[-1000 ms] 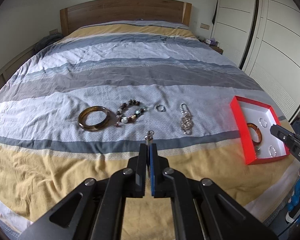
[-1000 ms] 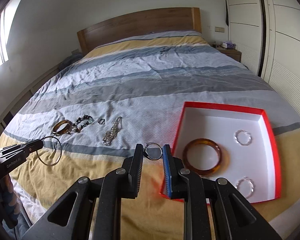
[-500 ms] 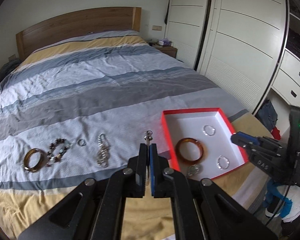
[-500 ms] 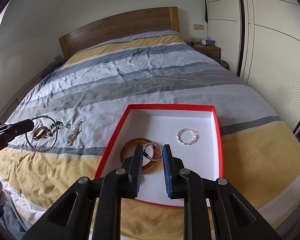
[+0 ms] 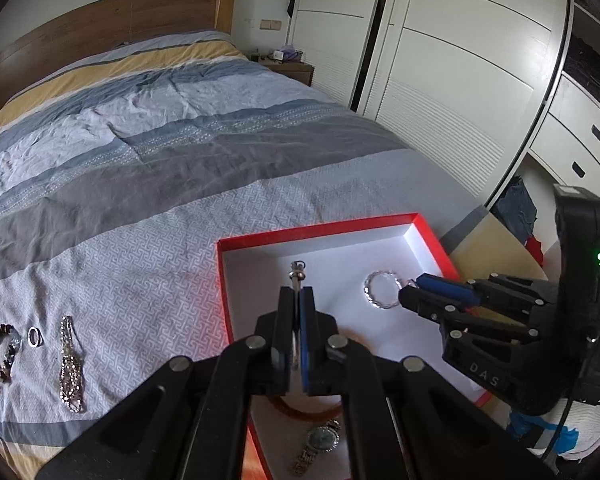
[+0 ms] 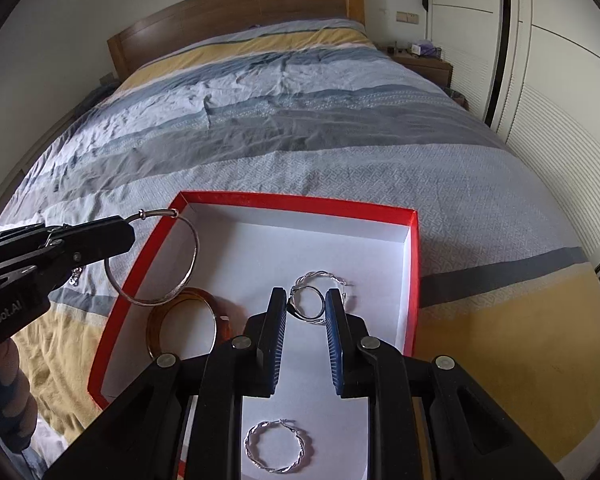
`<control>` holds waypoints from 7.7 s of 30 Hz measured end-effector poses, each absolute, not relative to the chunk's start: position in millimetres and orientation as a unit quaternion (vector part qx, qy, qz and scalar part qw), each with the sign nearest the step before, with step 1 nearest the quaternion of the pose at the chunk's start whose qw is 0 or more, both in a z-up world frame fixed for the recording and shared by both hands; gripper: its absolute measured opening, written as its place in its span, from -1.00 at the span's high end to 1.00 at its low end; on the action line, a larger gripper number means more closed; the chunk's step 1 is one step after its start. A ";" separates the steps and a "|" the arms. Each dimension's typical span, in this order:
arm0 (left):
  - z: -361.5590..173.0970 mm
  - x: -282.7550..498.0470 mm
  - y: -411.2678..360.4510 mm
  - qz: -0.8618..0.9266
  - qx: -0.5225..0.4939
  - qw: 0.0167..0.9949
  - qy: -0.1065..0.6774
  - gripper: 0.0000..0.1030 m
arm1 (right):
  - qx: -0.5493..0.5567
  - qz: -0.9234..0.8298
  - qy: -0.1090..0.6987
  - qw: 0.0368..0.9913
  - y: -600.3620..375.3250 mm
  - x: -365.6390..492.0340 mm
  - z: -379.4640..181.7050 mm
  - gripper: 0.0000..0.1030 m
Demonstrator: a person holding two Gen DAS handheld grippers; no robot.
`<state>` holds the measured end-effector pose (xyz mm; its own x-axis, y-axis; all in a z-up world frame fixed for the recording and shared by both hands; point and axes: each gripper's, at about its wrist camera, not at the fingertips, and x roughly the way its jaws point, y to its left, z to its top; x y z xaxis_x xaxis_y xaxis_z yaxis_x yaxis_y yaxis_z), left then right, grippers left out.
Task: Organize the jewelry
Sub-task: 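Carry the silver bangle in the left tool and the ring in the right over the box, then open the right tool to drop the ring while the left releases the silver bangle into the box, then move both open tools back toward the jewelry on the duvet, then grasp the brown tortoiseshell bangle with the left tool while the right grasps another silver ring, then carry the brown bangle in the left tool and the ring in the right over the box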
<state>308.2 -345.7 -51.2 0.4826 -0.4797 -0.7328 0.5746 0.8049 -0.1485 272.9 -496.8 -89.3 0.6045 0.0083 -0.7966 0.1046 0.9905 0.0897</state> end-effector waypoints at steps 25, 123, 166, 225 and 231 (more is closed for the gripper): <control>-90.4 336.7 -342.0 -0.267 0.054 0.846 0.459 0.85 | 0.031 -0.039 0.466 0.883 -485.4 274.9 -110.3 0.07; 23.4 123.0 72.4 0.002 -0.064 0.921 0.385 0.09 | -0.031 0.014 0.306 0.951 -249.4 77.7 97.9 -0.25; -118.4 382.2 68.9 0.016 -0.063 0.896 0.439 0.11 | 0.014 0.114 0.405 0.907 -183.0 355.5 -98.5 0.26; 2.8 253.5 -176.4 -0.208 0.010 0.891 0.405 0.84 | 0.041 -0.036 0.394 0.917 -397.0 201.3 -23.8 0.61; -27.5 248.3 -259.1 -0.270 0.049 0.860 0.431 0.84 | 0.056 -0.055 0.414 0.907 -445.9 198.1 -55.7 0.61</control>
<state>248.3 -259.1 -27.5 0.4838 -0.4216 -0.7670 0.5059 0.8498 -0.1480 198.1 -445.9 -55.7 0.6503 -0.0537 -0.7578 0.1469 0.9876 0.0561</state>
